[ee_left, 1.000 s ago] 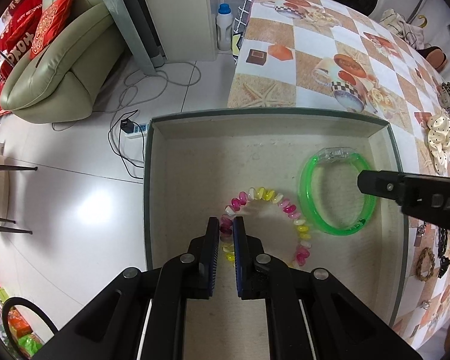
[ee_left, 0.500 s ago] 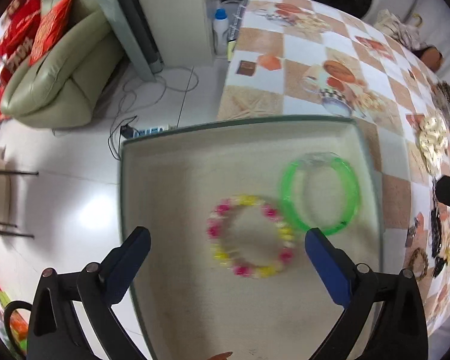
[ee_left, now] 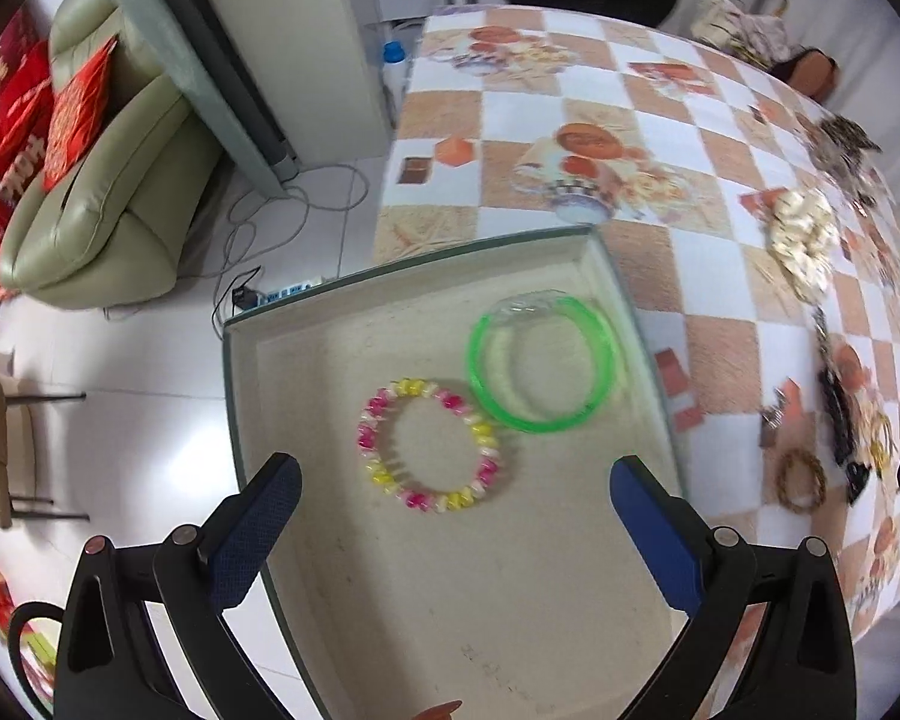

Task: Organize jewelry
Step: 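Grasp the silver star hair clip with the left tool while the right tool grasps the yellow hair tie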

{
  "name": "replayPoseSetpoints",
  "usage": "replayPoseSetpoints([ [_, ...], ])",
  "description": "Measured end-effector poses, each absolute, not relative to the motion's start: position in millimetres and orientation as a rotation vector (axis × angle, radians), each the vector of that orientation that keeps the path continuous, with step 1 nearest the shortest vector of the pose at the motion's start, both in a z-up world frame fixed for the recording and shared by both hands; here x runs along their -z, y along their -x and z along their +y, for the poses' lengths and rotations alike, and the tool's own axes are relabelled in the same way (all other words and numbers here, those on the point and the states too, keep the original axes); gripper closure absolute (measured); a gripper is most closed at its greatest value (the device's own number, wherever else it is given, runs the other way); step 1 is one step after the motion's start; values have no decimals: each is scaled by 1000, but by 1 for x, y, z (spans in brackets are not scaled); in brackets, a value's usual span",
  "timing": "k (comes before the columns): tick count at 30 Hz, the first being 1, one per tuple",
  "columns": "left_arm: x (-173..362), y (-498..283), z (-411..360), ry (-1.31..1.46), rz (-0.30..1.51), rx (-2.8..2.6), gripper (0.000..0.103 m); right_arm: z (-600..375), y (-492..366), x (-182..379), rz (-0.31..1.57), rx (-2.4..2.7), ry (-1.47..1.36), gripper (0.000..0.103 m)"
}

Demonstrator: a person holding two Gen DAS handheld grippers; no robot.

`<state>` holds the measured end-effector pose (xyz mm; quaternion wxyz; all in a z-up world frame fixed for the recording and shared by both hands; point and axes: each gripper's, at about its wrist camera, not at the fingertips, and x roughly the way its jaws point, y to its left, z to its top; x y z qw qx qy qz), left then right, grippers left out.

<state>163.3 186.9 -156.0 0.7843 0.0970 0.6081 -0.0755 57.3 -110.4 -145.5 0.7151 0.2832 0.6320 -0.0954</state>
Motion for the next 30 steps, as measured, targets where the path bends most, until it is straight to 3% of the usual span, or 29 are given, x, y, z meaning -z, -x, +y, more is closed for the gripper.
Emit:
replayPoseSetpoints([
  [13, 135, -140, 100, -312, 1278, 262, 0, -207, 22, 161, 1406, 406, -762, 23],
  [30, 146, -143, 7, -277, 1381, 305, 0, -258, 17, 178, 1481, 360, -668, 23],
])
